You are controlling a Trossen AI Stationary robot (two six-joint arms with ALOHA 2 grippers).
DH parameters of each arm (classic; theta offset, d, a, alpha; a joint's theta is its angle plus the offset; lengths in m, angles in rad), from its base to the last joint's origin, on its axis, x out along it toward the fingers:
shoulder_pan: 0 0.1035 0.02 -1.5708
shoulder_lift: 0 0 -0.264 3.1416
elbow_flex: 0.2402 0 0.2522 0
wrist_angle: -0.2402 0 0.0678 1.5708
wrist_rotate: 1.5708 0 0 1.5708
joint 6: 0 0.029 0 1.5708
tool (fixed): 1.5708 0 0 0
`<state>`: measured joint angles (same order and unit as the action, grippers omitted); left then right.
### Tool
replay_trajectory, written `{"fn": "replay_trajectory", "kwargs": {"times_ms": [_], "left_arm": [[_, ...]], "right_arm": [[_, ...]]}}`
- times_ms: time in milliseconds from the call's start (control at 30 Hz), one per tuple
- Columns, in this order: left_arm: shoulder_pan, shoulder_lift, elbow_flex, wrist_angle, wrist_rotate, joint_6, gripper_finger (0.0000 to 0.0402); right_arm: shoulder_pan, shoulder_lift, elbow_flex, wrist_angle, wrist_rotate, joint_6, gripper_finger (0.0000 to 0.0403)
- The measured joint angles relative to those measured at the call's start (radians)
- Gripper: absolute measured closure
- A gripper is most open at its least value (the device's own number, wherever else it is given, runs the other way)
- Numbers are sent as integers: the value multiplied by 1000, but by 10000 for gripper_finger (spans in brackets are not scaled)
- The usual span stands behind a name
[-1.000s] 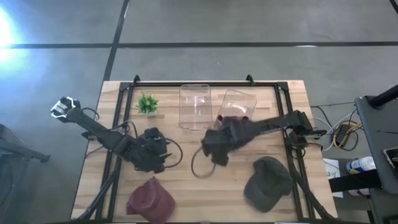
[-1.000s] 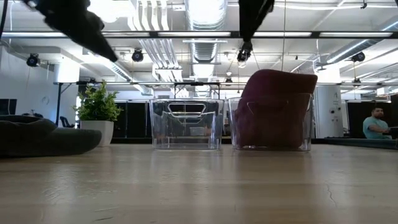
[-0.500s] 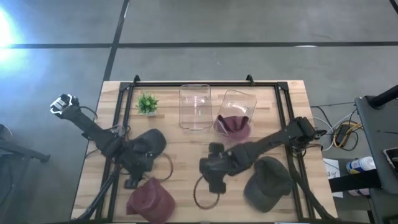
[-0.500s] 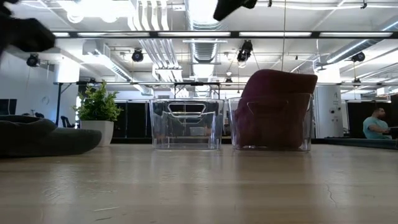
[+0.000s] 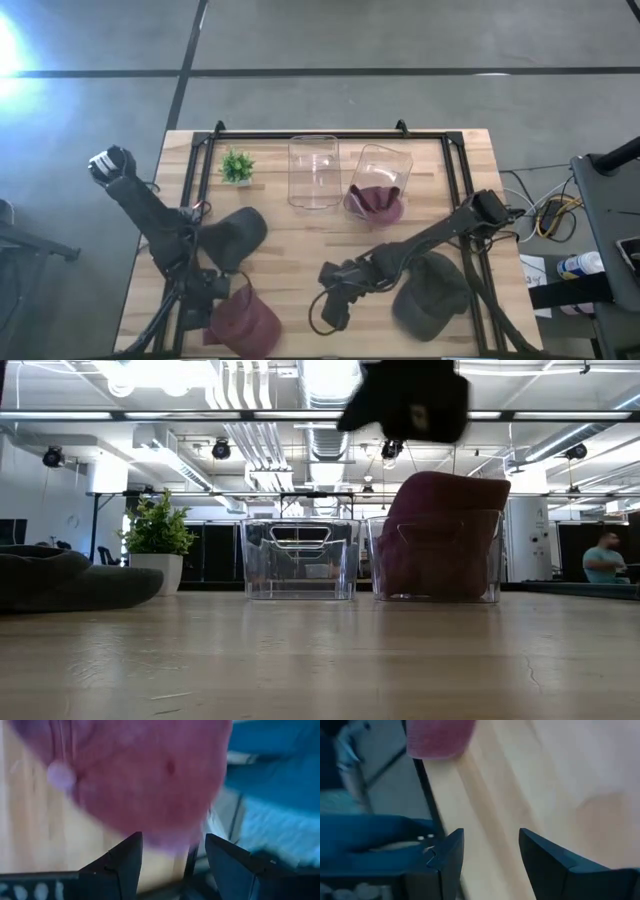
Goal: Pick & Place hat
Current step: Put the red cap into the right transparent bin
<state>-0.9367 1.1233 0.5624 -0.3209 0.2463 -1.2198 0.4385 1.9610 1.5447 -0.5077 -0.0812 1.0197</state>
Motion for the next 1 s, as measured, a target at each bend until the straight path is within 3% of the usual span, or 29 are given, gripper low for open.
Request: {"fn": "replay_trajectory", "kwargs": {"times_ms": [100, 233, 367, 533, 700, 833, 1000], "left_arm": [[5, 0, -107, 199, -128, -83, 191], [24, 0, -191, 341, -279, -108, 191], [55, 0, -235, 452, -344, -80, 191], [93, 0, -233, 512, -314, -12, 191], [56, 0, -144, 362, -5, 34, 191], [-27, 23, -70, 182, -3, 179, 191], [-36, 173, -77, 290, -47, 265, 191]], "right_arm": [[3, 0, -79, 129, -65, 195, 218], [15, 0, -141, 291, -79, 414, 218], [24, 2, -175, 369, -69, 534, 218], [26, 23, -175, 402, -58, 567, 218], [26, 50, -172, 460, -57, 575, 218], [23, 66, -161, 464, -53, 551, 218], [13, 69, -161, 469, -51, 542, 218]]}}
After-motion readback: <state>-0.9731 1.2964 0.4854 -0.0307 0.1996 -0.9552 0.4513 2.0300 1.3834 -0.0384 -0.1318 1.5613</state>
